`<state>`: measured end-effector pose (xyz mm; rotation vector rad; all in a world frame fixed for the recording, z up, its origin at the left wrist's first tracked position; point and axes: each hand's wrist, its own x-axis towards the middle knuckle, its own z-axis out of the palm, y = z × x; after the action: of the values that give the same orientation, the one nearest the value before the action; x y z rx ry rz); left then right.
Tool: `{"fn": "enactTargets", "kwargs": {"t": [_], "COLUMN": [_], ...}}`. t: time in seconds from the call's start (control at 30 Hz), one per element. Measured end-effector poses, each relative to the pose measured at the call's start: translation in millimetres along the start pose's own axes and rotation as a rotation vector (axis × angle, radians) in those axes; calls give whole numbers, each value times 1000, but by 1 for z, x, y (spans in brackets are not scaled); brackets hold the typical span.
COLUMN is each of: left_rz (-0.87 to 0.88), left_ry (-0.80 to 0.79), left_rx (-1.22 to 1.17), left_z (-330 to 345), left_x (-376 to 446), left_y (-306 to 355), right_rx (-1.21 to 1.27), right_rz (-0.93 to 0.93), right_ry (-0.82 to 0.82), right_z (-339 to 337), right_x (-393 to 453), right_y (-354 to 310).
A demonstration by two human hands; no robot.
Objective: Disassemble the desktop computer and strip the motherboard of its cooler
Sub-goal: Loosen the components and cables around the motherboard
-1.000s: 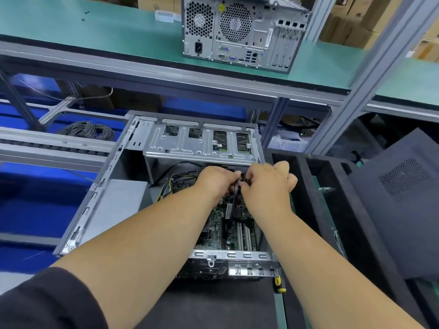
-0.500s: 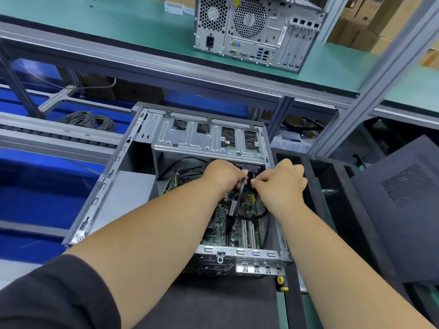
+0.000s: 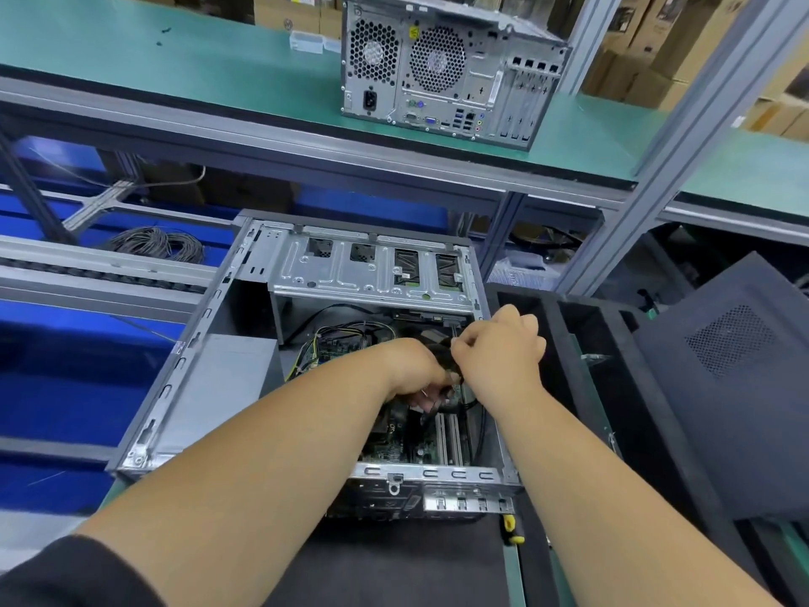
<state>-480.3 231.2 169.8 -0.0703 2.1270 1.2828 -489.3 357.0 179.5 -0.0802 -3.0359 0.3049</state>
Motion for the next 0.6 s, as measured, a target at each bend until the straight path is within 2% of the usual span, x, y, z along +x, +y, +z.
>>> {"fn": "enactTargets", "kwargs": {"t": [0.17,0.33,0.6], "left_rz": [-54,-67,-116], "left_ry": [105,220,302], "left_rx": [-438,-720,-873], "left_z": [-4,-2,9], "left_x": [2,15,33], "left_y": [3,4,18], "right_rx": [-54,-29,-13], "right_rz": [-49,-106,-124], "right_ry": [13,-1,-16], "right_z": [2,0,-2], "right_x": [-2,-1,0], "right_y": [-3,1,3]}}
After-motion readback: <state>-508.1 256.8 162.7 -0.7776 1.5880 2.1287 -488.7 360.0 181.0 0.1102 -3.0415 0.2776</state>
